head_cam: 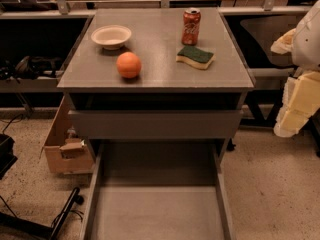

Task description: Place orange into middle drawer

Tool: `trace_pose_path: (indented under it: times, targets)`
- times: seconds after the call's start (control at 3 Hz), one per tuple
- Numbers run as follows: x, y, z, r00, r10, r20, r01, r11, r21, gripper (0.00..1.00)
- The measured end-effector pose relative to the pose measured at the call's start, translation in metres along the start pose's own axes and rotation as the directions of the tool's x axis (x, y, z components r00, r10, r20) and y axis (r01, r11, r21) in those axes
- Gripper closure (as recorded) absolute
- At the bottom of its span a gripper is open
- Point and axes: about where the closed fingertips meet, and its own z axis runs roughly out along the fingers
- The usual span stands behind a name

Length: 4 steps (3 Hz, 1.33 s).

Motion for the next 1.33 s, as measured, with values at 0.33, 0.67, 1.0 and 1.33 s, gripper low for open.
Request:
trace_pose_path:
  times: [0.33,0.67,1.0,1.33]
  targets:
    - [0.0,0.0,0.0,1.0,0.0,0.0,0.0,1.0,0.0,0.0]
    - [-0.012,-0.01,0.012,0.997,0.014,0.073,-0.016,0.9995,0.026,0.0]
    - [-0.059,-0.052,0.053,0.947,0.059,0.316,-0.07,0.9973,0.023,0.0]
    - [-0.122,-0.108,0.091,0.835,0.074,0.546,-0.097,0.9952,0.013,0.0]
